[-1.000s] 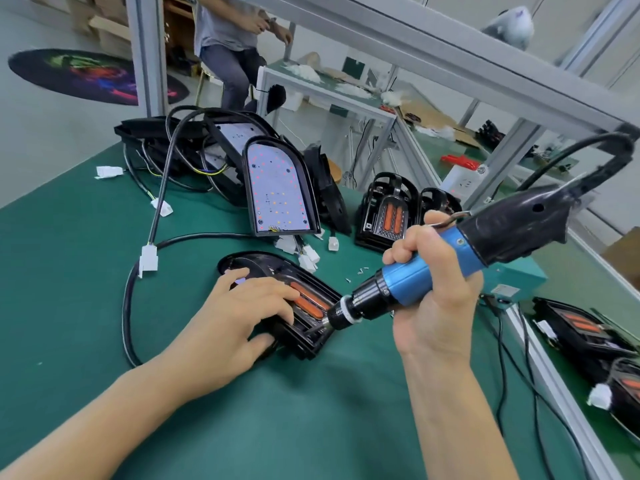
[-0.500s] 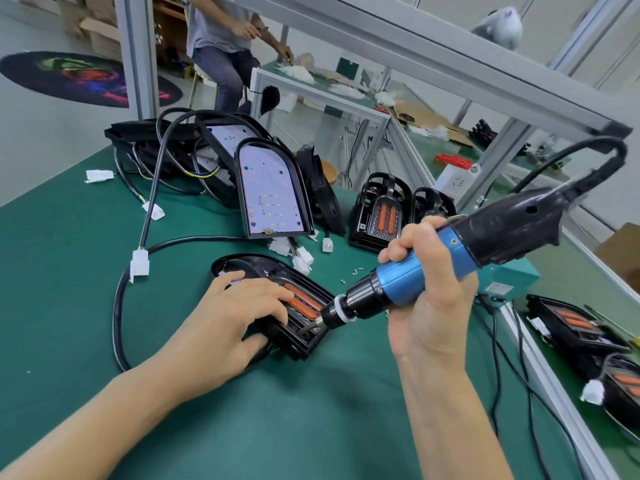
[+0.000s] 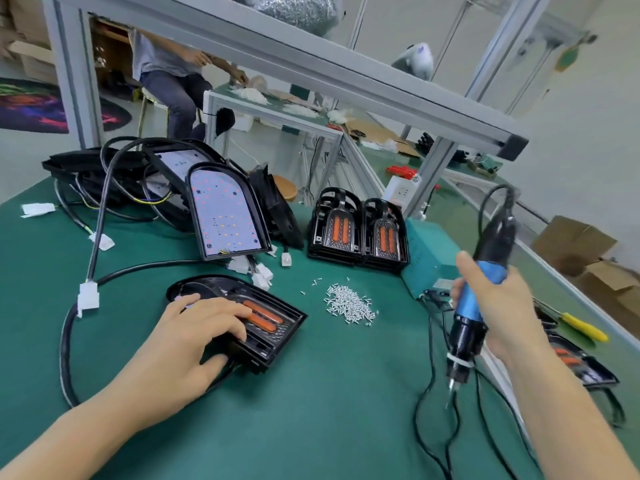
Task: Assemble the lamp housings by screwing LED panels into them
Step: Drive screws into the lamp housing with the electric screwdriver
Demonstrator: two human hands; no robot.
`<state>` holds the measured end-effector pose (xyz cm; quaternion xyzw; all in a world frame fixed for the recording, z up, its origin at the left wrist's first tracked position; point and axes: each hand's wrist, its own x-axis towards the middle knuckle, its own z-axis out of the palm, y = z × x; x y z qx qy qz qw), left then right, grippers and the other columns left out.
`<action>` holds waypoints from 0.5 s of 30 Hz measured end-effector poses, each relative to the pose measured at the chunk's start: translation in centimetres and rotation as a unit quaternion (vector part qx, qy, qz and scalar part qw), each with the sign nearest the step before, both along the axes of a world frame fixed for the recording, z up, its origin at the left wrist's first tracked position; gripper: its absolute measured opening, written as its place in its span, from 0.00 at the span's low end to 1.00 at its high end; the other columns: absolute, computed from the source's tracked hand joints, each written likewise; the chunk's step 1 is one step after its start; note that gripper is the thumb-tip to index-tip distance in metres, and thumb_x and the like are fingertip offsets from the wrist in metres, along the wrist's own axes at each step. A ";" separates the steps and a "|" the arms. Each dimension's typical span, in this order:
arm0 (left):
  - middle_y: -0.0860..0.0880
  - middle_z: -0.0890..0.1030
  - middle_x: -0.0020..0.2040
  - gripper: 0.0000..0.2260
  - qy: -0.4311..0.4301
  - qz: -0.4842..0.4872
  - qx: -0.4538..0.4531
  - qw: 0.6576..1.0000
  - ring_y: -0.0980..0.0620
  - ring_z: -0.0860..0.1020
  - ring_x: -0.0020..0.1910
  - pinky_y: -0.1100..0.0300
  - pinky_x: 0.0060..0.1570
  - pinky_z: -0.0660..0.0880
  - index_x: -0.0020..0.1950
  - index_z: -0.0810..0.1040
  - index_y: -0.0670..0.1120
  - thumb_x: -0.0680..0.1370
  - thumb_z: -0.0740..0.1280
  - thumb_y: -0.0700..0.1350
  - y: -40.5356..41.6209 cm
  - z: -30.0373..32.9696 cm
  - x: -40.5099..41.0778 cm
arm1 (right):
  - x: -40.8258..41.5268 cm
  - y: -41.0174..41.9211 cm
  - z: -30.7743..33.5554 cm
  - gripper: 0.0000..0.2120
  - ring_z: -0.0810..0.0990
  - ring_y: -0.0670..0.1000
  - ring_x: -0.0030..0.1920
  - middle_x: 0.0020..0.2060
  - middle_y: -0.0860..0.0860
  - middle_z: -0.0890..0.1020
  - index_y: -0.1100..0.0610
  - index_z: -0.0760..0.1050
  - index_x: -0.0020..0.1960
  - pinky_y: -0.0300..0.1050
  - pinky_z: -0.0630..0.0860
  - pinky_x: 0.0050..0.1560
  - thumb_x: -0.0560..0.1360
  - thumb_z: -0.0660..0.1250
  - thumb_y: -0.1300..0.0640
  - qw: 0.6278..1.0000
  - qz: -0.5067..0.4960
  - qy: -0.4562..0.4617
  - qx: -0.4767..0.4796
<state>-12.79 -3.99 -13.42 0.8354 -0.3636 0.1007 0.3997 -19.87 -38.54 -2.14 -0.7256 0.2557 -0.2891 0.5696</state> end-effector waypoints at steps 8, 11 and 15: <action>0.63 0.75 0.60 0.15 -0.010 0.008 0.026 1.000 0.66 0.68 0.62 0.51 0.68 0.55 0.48 0.79 0.58 0.63 0.68 0.44 -0.1 0.0 -0.6 | 1.0 -4.0 -6.2 0.37 0.78 0.57 0.52 0.55 0.59 0.77 0.66 0.65 0.68 0.44 0.67 0.44 0.75 0.65 0.37 0.879 0.005 0.414 -0.238; 0.62 0.75 0.62 0.16 -0.019 0.015 0.038 0.999 0.65 0.66 0.64 0.49 0.70 0.56 0.51 0.79 0.57 0.64 0.67 0.48 0.2 0.0 -0.9 | 2.3 -3.6 -7.5 0.36 0.76 0.57 0.53 0.56 0.60 0.78 0.67 0.63 0.68 0.44 0.67 0.45 0.77 0.63 0.37 0.828 0.021 0.483 -0.284; 0.60 0.75 0.62 0.19 -0.041 0.014 0.048 0.998 0.62 0.66 0.65 0.55 0.70 0.54 0.55 0.78 0.56 0.66 0.60 0.55 0.7 -0.4 -1.3 | 3.7 -2.8 -8.4 0.24 0.80 0.56 0.55 0.49 0.56 0.79 0.60 0.67 0.54 0.44 0.68 0.42 0.78 0.61 0.38 0.781 0.013 0.519 -0.346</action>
